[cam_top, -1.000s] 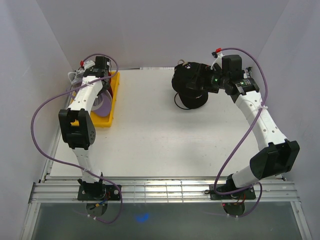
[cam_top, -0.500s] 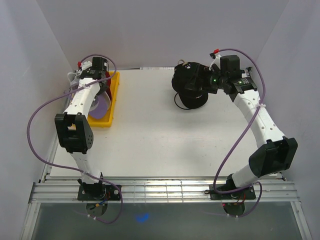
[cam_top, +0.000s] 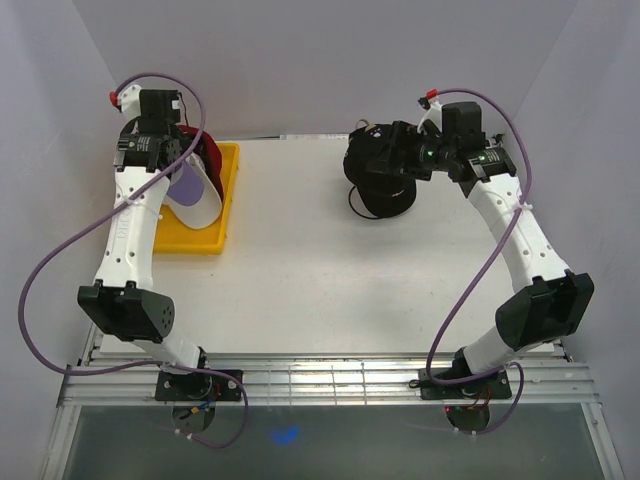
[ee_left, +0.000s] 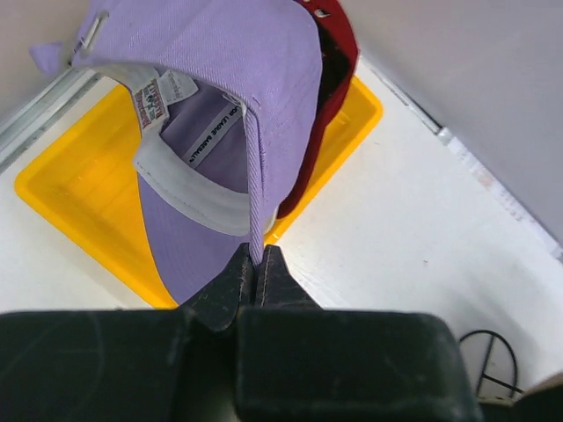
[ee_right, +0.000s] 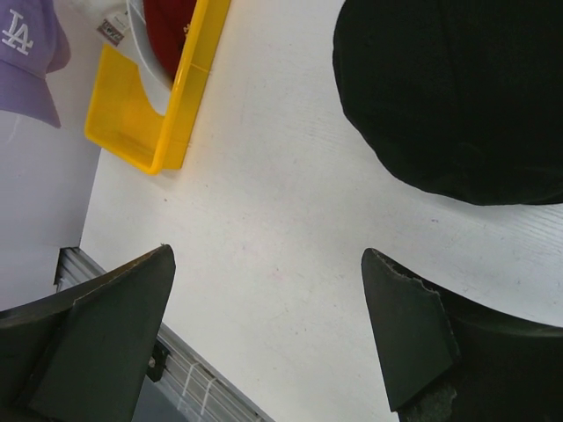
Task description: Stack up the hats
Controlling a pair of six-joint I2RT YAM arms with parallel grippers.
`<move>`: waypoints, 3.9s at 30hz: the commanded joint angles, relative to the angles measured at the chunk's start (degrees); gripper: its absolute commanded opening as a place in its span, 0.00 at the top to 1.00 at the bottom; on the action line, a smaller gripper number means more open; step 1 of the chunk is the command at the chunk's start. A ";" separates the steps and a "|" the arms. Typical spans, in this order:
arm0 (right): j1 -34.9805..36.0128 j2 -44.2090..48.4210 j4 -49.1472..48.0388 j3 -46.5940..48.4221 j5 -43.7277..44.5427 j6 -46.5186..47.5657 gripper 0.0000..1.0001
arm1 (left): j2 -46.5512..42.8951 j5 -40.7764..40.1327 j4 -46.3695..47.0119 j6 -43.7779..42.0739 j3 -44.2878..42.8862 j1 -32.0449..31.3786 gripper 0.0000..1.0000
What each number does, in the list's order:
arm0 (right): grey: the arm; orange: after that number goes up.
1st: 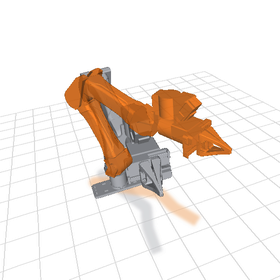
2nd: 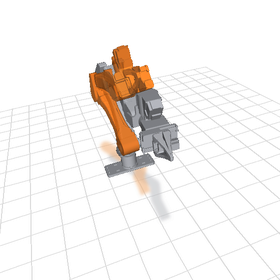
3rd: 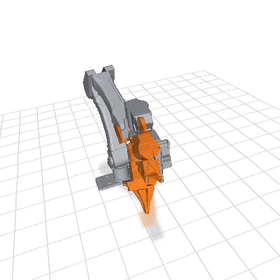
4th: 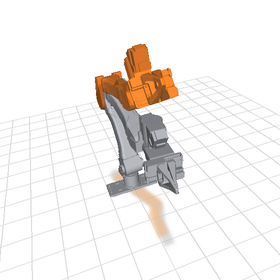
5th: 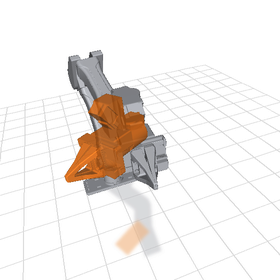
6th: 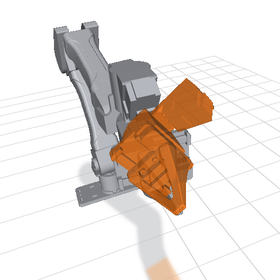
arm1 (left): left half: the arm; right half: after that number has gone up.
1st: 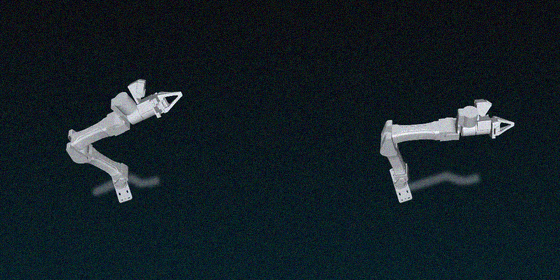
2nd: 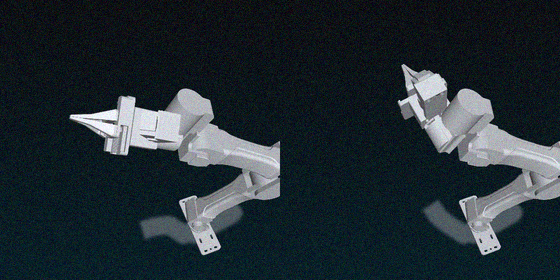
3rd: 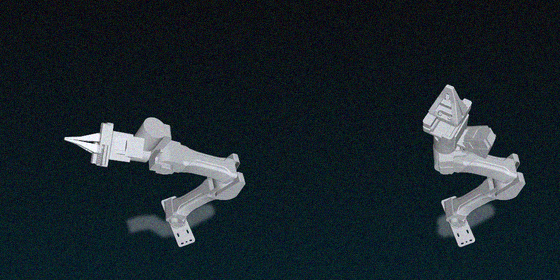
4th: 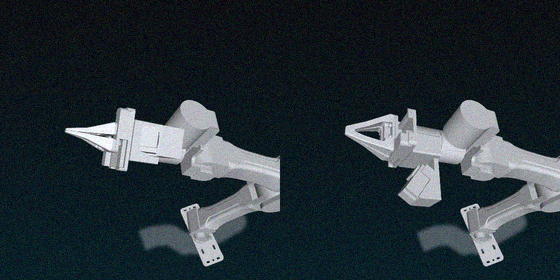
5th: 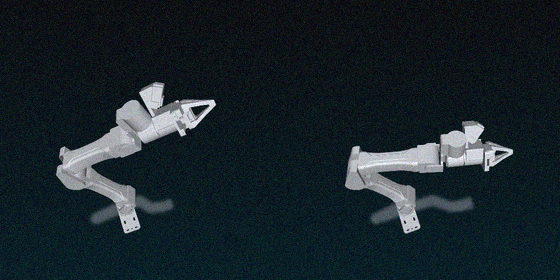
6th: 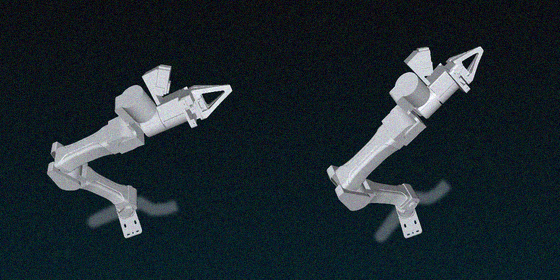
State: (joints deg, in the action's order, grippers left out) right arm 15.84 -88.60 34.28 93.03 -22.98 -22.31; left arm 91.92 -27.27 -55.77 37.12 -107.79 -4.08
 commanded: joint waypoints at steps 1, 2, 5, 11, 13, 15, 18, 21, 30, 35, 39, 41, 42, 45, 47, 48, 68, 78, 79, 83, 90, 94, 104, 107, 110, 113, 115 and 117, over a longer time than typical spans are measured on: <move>0.25 -0.26 -1.06 3.73 -3.55 -1.07 0.09 | -3.67 5.02 -0.05 1.98 -4.97 0.30 1.00; 0.25 -0.52 -1.41 3.99 -4.87 -1.94 0.08 | -4.11 6.86 0.65 2.60 -5.59 0.30 1.00; 0.25 -0.44 -2.64 4.52 -7.86 -4.49 0.08 | -7.27 15.82 7.66 6.20 -3.76 -0.49 1.00; -0.10 1.14 -9.48 3.48 -13.74 -12.66 0.08 | -16.94 26.38 39.73 14.28 15.13 -7.86 1.00; -0.45 2.46 -15.10 1.81 -16.20 -19.15 0.08 | -17.91 26.91 52.17 16.13 21.09 -11.47 1.00; -0.54 3.77 -21.07 -3.19 -18.23 -28.43 0.08 | -18.71 27.18 64.66 18.76 24.63 -14.19 1.00; -0.54 7.29 -36.27 -11.63 -19.56 -42.49 0.08 | -17.13 29.29 76.02 20.53 27.80 -17.01 1.00; -0.46 10.37 -44.81 -16.64 -16.84 -50.62 0.07 | -14.41 30.08 85.17 21.76 29.03 -19.29 1.00; 1.39 16.88 -50.80 -23.07 -3.83 -66.89 0.04 | -9.04 29.46 104.81 21.94 33.78 -25.10 1.00; 3.41 15.92 -49.66 -21.32 -0.40 -68.48 0.03 | -6.41 30.78 111.13 21.33 34.14 -26.68 1.00; 4.29 14.86 -51.77 -22.11 0.74 -70.86 0.03 | -5.35 32.89 113.77 21.32 34.13 -27.30 1.00; 4.29 14.77 -51.60 -22.19 2.41 -70.77 0.03 | -5.35 33.68 114.56 21.41 35.09 -27.30 1.00; 4.29 14.68 -51.77 -22.54 2.68 -70.95 0.02 | -5.35 34.03 115.09 21.59 35.28 -27.30 1.00; 4.73 13.72 -55.37 -23.34 3.56 -72.79 0.03 | -5.35 35.61 115.18 21.24 35.72 -27.30 1.00; 4.99 13.10 -56.25 -22.99 4.26 -73.14 0.03 | -5.35 36.05 115.27 21.67 36.59 -27.30 1.00; 5.34 12.93 -56.86 -22.72 4.52 -73.32 0.03 | -5.26 36.40 115.70 21.67 36.86 -27.30 1.00; 9.30 12.04 -64.34 -24.13 14.63 -76.75 0.33 | -3.50 37.20 121.95 23.43 43.18 -27.30 1.00; 9.30 13.89 -59.17 -23.69 16.48 -71.13 0.72 | -3.68 37.46 123.18 24.93 46.70 -27.30 1.00; 9.30 13.98 -58.72 -23.17 16.30 -70.69 0.76 | -3.85 37.64 123.18 25.01 46.88 -27.30 1.00; 9.13 13.19 -55.21 -19.40 15.60 -68.75 0.92 | -4.46 39.22 119.32 25.45 46.70 -27.30 0.94; 5.35 9.68 -45.10 -9.72 14.37 -63.04 0.92 | -11.30 39.22 112.55 23.00 51.00 -27.30 0.50; 1.22 8.53 -47.01 -10.59 10.52 -62.51 0.92 | -16.59 40.10 110.79 20.62 53.91 -27.30 0.42; -6.95 4.84 -61.52 -18.32 -1.62 -65.05 0.92 | -26.09 41.50 104.11 15.61 56.37 -27.21 0.39; -7.66 4.66 -65.39 -21.83 -3.21 -66.55 0.92 | -26.61 41.94 103.41 15.44 56.55 -27.21 0.39; -8.27 5.19 -68.03 -25.09 -3.56 -66.99 0.92 | -26.88 42.47 103.23 15.52 56.99 -27.21 0.39; -8.98 5.89 -69.87 -27.63 -4.35 -67.17 0.92 | -26.88 42.91 102.79 15.35 57.25 -27.21 0.39; -9.24 6.33 -70.75 -28.87 -5.05 -67.34 0.92 | -26.88 43.00 102.61 15.35 57.34 -27.21 0.39; -9.68 7.12 -71.28 -30.80 -5.32 -67.34 0.92 | -26.79 43.09 102.35 15.17 57.34 -27.21 0.40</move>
State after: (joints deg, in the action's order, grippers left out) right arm 7.01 -84.55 -29.65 63.40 -26.44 -89.19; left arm 66.11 14.63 47.16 53.41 -50.92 -31.24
